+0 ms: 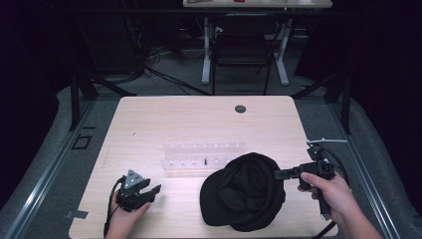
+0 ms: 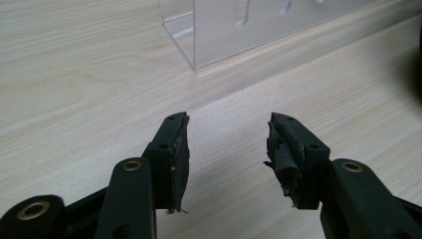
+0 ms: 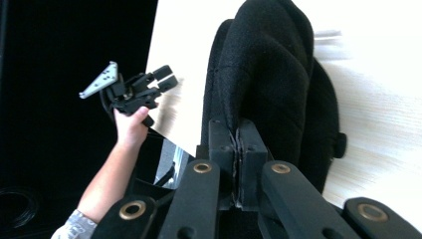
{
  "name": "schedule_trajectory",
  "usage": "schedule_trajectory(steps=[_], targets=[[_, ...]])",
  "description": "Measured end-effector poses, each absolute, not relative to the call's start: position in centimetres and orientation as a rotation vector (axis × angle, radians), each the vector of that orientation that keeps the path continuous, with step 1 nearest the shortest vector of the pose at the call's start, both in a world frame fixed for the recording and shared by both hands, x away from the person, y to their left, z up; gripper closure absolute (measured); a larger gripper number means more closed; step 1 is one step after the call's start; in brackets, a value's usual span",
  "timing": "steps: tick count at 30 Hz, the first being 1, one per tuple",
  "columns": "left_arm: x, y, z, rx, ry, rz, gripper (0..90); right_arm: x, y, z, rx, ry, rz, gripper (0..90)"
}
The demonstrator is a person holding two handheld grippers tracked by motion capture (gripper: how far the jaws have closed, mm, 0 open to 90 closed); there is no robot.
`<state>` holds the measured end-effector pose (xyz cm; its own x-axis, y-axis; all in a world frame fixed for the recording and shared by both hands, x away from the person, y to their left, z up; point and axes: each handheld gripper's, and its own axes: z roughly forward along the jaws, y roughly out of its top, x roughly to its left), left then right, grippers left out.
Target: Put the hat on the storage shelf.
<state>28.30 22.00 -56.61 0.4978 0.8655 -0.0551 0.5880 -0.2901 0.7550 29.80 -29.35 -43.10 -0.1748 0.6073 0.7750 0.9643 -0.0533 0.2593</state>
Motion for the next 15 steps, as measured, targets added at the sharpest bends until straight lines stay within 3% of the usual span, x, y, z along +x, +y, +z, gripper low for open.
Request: schedule_trajectory(steps=[15], targets=[[28.3, 22.0, -56.6, 2.003, 1.191, 0.477, 50.9, 29.6, -29.1, -40.8, -1.610, -1.783, -1.193, 88.4]])
